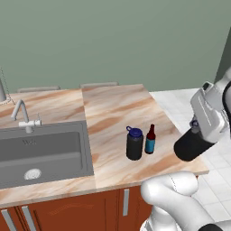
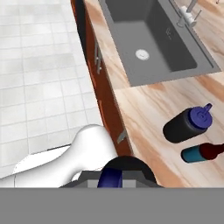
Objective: Pick the water bottle, water bottle, beer from the counter and place them in the open cabinet.
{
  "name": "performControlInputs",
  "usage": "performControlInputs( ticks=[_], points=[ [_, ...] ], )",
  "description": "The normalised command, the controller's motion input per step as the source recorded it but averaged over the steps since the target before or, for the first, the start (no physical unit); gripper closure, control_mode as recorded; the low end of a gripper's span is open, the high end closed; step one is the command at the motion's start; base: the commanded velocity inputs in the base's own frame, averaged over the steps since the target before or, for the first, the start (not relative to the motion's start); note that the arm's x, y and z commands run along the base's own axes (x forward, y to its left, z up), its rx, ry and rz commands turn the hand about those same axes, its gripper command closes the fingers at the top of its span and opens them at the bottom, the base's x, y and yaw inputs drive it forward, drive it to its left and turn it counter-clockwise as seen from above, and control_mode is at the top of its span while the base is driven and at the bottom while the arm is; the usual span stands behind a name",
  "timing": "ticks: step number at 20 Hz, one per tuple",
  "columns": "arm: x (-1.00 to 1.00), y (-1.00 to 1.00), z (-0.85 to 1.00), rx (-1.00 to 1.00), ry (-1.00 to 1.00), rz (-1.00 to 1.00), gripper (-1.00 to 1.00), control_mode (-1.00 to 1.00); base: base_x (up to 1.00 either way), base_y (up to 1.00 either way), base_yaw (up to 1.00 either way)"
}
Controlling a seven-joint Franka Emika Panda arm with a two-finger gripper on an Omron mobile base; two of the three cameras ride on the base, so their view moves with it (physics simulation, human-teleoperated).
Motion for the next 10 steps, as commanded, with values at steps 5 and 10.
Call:
performControlInputs(
  ticks=[5,10],
  points=[
    [-0.33,0.00,0.00,0.00,-0.07,0.05,1.00,-1.00,0.00,0.00,0.00],
    [-0.13,0.00,0.00,0.00,-0.05,0.01,1.00,-1.00,0.00,0.00,0.00]
  ],
)
